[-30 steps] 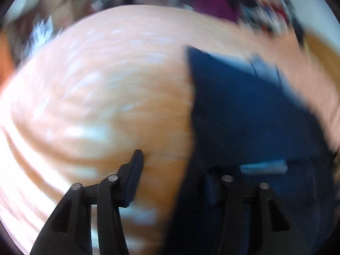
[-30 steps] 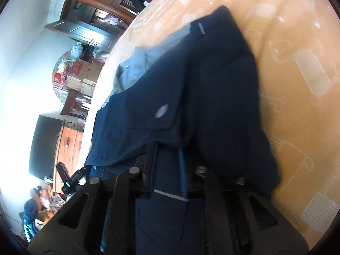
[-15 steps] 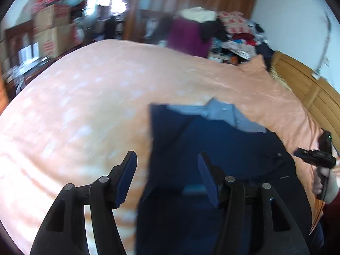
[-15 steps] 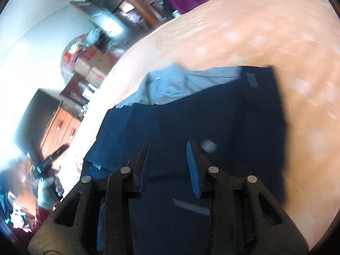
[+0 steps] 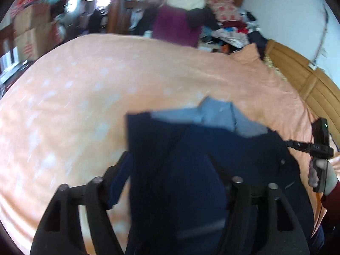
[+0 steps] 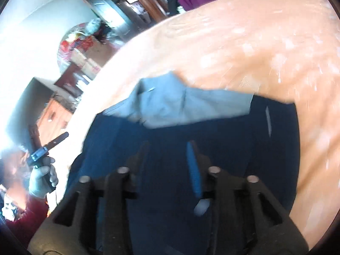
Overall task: Fold small clothes
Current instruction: 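Grasp the shirt hem with both grippers and lift it toward the collar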
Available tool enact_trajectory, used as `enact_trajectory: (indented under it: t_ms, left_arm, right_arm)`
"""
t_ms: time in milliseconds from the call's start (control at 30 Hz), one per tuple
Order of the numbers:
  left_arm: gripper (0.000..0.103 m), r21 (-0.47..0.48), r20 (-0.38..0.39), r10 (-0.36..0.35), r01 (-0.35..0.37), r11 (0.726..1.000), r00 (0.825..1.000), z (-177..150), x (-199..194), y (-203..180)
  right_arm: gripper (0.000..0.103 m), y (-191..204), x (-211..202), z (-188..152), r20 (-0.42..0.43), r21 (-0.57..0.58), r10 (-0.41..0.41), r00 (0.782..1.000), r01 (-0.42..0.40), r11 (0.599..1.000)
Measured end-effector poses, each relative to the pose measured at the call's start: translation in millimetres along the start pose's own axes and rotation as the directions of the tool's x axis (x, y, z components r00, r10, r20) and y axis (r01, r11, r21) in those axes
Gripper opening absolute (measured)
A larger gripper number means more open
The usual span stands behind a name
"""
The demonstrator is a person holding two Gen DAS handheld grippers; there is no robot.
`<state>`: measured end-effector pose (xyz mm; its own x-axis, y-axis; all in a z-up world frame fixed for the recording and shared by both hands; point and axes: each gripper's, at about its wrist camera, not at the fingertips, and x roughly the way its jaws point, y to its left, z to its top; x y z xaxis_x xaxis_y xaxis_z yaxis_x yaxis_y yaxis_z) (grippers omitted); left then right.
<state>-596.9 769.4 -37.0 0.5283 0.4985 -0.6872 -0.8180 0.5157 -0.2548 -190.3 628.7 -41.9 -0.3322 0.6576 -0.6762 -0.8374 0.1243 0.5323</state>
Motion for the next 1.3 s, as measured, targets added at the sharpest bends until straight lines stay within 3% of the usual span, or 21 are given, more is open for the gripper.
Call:
enact_trajectory:
  t_ms: [67, 100, 133, 167, 200, 233, 300, 333, 400, 433, 500, 567, 633, 700, 767, 833, 900, 1000, 1067, 1133, 1300]
  left_arm:
    - [0.078, -0.063, -0.068, -0.02, 0.016, 0.998, 0.998, 9, 41, 14]
    - [0.077, -0.066, -0.13, 0.028, -0.037, 0.997, 0.991, 6, 65, 19]
    - [0.077, -0.064, -0.248, 0.111, -0.13, 0.989, 0.962, -8, 100, 32]
    - [0.078, -0.072, -0.276, 0.114, -0.139, 0.988, 0.954, -15, 117, 38]
    - [0.078, -0.059, -0.234, 0.12, -0.137, 0.989, 0.965, -17, 111, 34]
    - [0.071, -0.031, -0.234, 0.131, -0.142, 0.989, 0.963, -15, 104, 26]
    - [0.068, -0.014, -0.177, 0.058, -0.061, 0.998, 0.982, -15, 73, 10]
    - [0.07, -0.019, -0.127, -0.01, 0.007, 1.0, 0.992, -20, 48, 1]
    - [0.072, -0.002, -0.124, -0.042, 0.042, 0.999, 0.991, -36, 28, -7]
    - [0.074, 0.004, -0.151, -0.026, 0.027, 1.0, 0.988, -50, 26, -7]
    - [0.073, -0.036, -0.244, 0.0, -0.009, 0.999, 0.97, -79, 40, 8]
    - [0.071, -0.068, -0.219, -0.023, 0.009, 0.998, 0.975, -75, 31, 16]
    - [0.067, -0.062, -0.229, 0.018, -0.034, 0.997, 0.973, -64, 22, 15]
    - [0.067, -0.077, -0.186, 0.074, -0.089, 0.993, 0.98, -61, -2, 26]
    - [0.069, -0.158, -0.126, 0.155, -0.174, 0.972, 0.98, -68, -39, 54]
    - [0.071, -0.28, -0.101, 0.23, -0.249, 0.927, 0.968, -75, -70, 91]
    - [0.072, -0.371, -0.103, 0.191, -0.216, 0.903, 0.976, -94, -101, 117]
    - [0.074, -0.294, -0.142, 0.13, -0.167, 0.941, 0.981, -125, -128, 108]
    - [0.074, -0.28, -0.174, 0.051, -0.099, 0.955, 0.983, -151, -140, 100]
    - [0.074, -0.294, -0.187, -0.03, -0.027, 0.956, 0.982, -180, -148, 91]
    - [0.076, -0.314, -0.128, -0.116, 0.071, 0.947, 0.985, -220, -181, 70]
  right_arm:
    - [0.039, -21, 33, 0, -0.117, 0.028, -0.094, 0.989, 0.098, 0.995]
    - [0.026, -30, 46, -7, -0.174, 0.027, -0.134, 0.976, 0.141, 0.99]
    - [0.025, -28, 43, -11, -0.148, 0.0, -0.151, 0.977, 0.153, 0.988]
    - [0.025, -21, 33, -14, -0.134, -0.026, -0.174, 0.976, 0.172, 0.985]
    - [0.027, -12, 17, -17, -0.093, -0.045, -0.182, 0.979, 0.179, 0.983]
    - [0.027, -2, -1, -23, -0.044, -0.068, -0.152, 0.987, 0.149, 0.986]
    - [0.027, 13, -30, -40, 0.017, -0.112, -0.103, 0.995, 0.104, 0.988]
    - [0.028, 17, -36, -57, 0.006, -0.133, -0.092, 0.996, 0.092, 0.987]
    - [0.03, 13, -19, -89, -0.087, -0.162, -0.113, 0.99, 0.097, 0.982]
    - [0.03, 3, -8, -100, -0.138, -0.138, -0.11, 0.984, 0.091, 0.986]
    - [0.027, -11, -8, -103, -0.106, -0.072, -0.044, 0.993, 0.036, 0.997]
    - [0.028, -10, -14, -97, -0.11, -0.037, -0.06, 0.992, 0.056, 0.998]
    - [0.036, 4, -32, -98, -0.089, -0.055, -0.087, 0.992, 0.082, 0.995]
    - [0.037, 10, -52, -108, -0.073, -0.045, -0.076, 0.994, 0.072, 0.996]
    - [0.045, 10, -78, -131, -0.057, -0.033, -0.079, 0.995, 0.078, 0.996]
    - [0.055, 7, -98, -160, -0.067, 0.03, -0.086, 0.994, 0.088, 0.996]
    - [0.056, 0, -112, -183, -0.098, 0.081, -0.108, 0.989, 0.116, 0.99]
    - [0.054, -8, -137, -222, -0.113, 0.139, -0.113, 0.987, 0.128, 0.982]
    - [0.055, -9, -149, -239, -0.105, 0.17, -0.103, 0.989, 0.12, 0.978]
    - [0.055, -6, -158, -250, -0.104, 0.206, -0.095, 0.99, 0.115, 0.972]
    - [0.06, 6, -167, -263, -0.137, 0.193, -0.115, 0.984, 0.141, 0.971]
